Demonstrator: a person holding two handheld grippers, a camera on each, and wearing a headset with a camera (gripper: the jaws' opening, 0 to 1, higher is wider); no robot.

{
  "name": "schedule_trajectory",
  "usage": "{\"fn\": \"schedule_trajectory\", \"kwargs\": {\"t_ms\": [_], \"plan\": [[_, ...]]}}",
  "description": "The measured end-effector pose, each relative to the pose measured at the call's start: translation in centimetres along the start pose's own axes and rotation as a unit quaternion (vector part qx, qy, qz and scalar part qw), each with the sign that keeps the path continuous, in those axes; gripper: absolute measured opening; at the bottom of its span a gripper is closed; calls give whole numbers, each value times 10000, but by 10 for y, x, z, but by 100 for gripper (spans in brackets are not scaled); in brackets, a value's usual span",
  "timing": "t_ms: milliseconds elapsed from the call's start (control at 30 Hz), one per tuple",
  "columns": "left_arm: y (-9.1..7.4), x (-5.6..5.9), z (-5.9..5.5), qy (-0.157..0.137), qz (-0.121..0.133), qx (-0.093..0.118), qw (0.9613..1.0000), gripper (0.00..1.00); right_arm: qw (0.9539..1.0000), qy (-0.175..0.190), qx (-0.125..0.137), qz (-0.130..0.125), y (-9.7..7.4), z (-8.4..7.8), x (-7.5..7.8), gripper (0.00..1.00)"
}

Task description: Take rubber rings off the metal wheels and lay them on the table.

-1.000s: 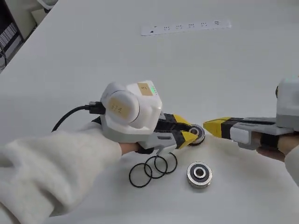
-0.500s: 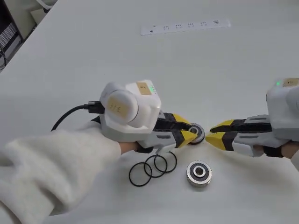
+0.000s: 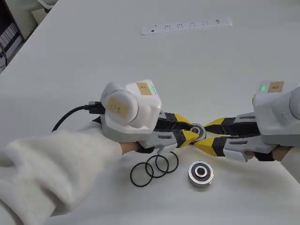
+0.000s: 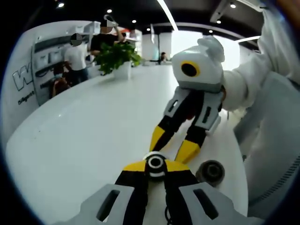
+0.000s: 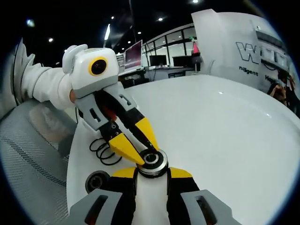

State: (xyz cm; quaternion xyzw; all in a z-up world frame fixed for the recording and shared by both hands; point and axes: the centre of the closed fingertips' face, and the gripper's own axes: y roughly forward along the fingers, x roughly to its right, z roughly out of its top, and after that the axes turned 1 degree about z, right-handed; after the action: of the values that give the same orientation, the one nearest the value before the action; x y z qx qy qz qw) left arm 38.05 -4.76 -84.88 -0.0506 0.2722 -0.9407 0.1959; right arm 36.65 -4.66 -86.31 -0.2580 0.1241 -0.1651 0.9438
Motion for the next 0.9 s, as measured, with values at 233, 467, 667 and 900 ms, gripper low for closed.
{"fn": "schedule_trajectory", "kwargs": {"t_ms": [233,467,667,900], "plan": [[0,0,0,3,8,-1,10000,13,9999,71,-94,-12,-5,-5,3,14],[-1,1,0,-20,20,-1,10000,13,9998,89,-125,-149,-5,-5,10,0],[-1,1,-1,-7,29,-2,10000,13,9988,383,-137,-275,-4,-5,12,0],[-1,2,0,44,71,-36,10000,13,9951,822,-24,-544,-6,-3,17,0]]}}
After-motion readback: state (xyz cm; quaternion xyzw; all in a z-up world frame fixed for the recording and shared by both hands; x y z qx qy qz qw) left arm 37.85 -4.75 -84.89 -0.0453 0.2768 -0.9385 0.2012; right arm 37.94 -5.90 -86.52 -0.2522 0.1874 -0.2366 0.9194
